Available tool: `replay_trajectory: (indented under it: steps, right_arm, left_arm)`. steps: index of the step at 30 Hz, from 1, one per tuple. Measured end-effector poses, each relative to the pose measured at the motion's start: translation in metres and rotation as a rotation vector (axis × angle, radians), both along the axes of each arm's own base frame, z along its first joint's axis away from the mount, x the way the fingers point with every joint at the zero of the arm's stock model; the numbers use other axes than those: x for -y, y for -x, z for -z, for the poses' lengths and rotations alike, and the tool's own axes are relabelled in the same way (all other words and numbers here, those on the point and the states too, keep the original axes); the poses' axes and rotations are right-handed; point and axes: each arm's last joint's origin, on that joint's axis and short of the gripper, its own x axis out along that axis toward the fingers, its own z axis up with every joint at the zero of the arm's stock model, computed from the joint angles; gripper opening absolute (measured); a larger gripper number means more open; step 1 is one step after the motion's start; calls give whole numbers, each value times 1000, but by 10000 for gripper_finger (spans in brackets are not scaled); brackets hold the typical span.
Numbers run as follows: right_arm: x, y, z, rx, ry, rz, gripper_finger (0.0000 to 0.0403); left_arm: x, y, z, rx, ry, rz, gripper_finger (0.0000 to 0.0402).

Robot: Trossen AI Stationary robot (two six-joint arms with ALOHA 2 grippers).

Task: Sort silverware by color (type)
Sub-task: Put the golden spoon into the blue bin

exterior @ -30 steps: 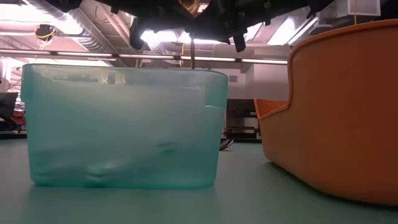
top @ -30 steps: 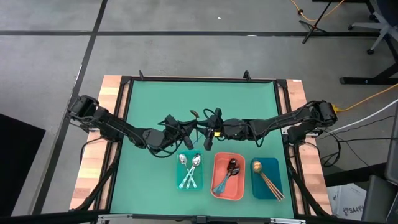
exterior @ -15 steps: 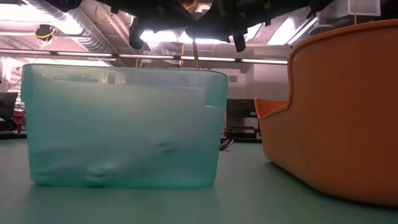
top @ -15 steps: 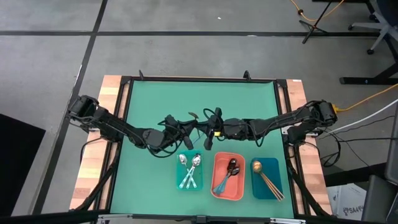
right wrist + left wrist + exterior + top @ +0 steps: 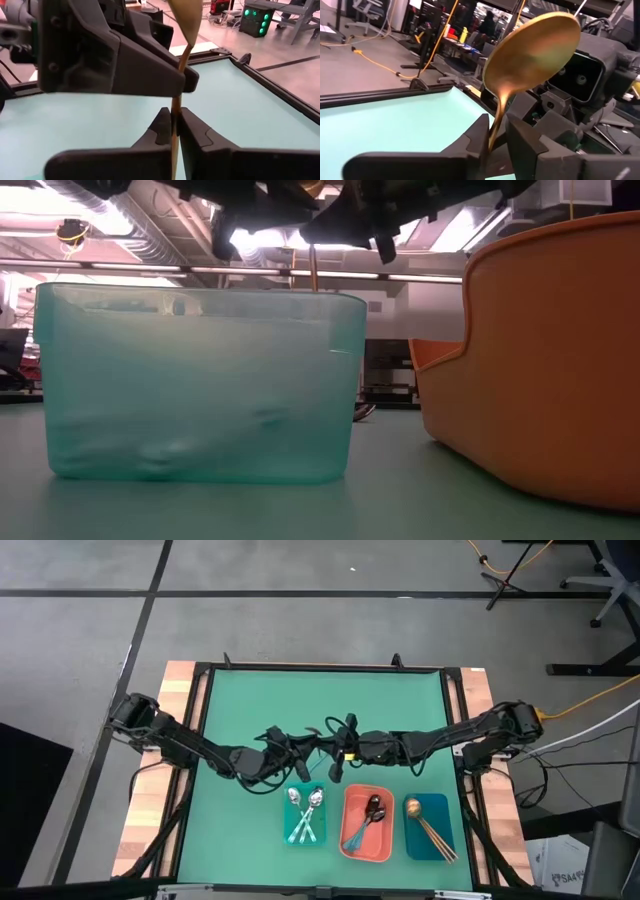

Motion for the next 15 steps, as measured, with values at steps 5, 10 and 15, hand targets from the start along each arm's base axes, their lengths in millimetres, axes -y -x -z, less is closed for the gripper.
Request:
replay_trajectory:
  steps: [5, 10, 15]
  right_arm:
    - [0, 4, -3, -19, 1, -3, 2]
    - [3, 16, -14, -58, 7, 2, 1]
    - [6, 36, -28, -102, -28, 23, 1]
  left_arm:
    - [1, 0, 0, 0, -1, 29, 69]
    - [1, -1, 0, -5, -4, 55, 76]
    - [2, -1, 2, -22, -10, 59, 74]
